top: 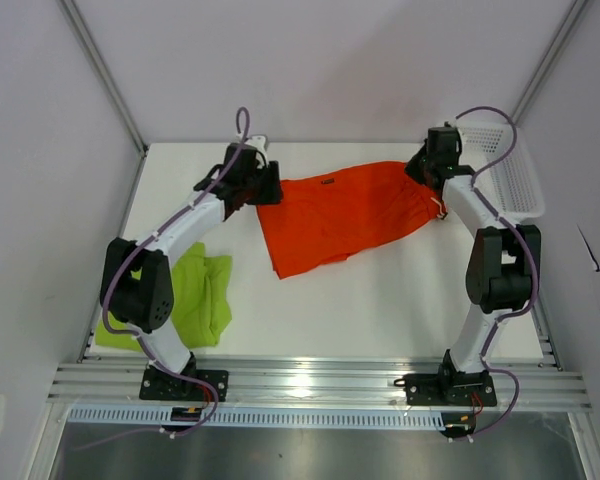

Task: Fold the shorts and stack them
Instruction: Fold the shorts

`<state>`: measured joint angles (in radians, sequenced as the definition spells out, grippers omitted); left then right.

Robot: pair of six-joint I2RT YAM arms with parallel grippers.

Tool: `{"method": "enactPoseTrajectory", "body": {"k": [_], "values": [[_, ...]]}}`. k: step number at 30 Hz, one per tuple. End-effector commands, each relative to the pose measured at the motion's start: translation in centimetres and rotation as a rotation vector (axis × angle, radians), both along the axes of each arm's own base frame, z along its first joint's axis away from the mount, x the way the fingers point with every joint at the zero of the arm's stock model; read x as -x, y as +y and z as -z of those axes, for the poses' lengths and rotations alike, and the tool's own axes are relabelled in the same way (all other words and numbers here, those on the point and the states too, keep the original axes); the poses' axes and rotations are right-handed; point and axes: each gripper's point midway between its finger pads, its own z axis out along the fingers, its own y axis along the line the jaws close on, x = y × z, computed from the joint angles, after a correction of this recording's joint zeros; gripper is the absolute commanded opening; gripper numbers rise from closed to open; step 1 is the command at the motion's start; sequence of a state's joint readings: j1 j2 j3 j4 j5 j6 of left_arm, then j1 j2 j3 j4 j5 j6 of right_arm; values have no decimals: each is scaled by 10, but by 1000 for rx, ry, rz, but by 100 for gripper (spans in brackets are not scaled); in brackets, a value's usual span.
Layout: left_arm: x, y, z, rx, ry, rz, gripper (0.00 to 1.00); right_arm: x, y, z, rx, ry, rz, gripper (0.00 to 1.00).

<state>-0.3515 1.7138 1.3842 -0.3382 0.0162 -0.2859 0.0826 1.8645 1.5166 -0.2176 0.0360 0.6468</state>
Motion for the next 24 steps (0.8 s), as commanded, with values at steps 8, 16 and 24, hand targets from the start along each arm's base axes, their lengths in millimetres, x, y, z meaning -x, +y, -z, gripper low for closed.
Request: {"method": "enactPoseTrajectory", "body": {"k": [8,16,24], "values": [[57,-102,49,69,115,254,60,32,-19,64,416,206,68,0],[59,-111,95,48,258,261,56,33,-39,101,618,423,73,0],[44,-72,82,104,242,174,57,72,-29,144,661,552,0,0]]}}
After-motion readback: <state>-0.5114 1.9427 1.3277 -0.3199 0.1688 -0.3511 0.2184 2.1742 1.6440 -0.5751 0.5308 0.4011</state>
